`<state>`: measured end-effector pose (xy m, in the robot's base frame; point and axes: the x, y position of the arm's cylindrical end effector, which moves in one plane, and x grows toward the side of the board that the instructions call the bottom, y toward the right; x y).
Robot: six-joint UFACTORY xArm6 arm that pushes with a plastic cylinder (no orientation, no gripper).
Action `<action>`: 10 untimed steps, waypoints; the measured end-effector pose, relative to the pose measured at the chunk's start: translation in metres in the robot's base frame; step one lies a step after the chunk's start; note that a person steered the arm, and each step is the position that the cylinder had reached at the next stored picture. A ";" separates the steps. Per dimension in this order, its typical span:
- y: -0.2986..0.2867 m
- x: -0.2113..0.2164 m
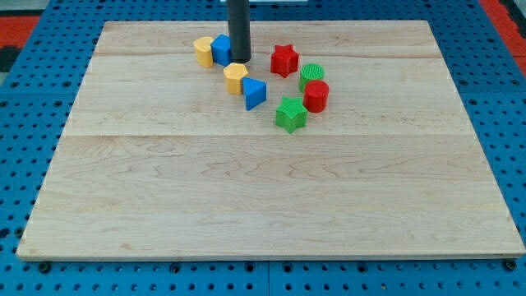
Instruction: Move yellow heart above blue cube
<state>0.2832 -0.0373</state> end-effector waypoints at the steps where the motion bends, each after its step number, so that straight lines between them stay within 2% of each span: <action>1: 0.004 0.001; 2: 0.007 0.037; 3: -0.038 0.074; 5: -0.087 0.036; 6: -0.081 -0.003; 7: -0.078 -0.013; 9: -0.018 -0.067; 10: -0.064 -0.062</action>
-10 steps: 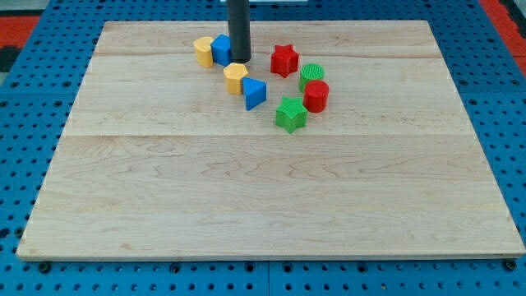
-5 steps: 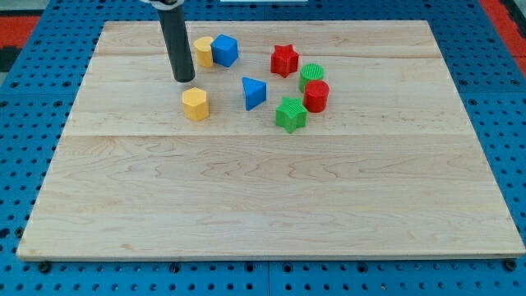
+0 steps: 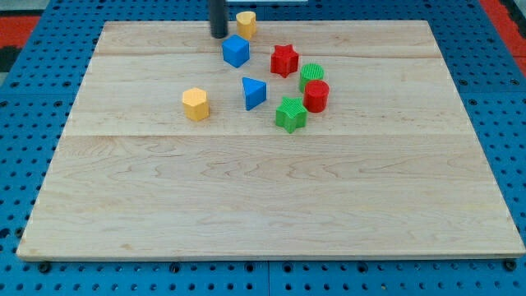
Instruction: Move yellow heart above blue cube
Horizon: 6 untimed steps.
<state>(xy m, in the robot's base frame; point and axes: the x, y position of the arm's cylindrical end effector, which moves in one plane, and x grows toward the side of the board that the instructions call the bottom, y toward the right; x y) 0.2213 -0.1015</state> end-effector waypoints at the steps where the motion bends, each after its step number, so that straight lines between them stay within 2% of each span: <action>1: 0.009 -0.030; 2: 0.009 -0.030; 3: 0.035 -0.030; 5: 0.074 0.018; 6: 0.140 0.008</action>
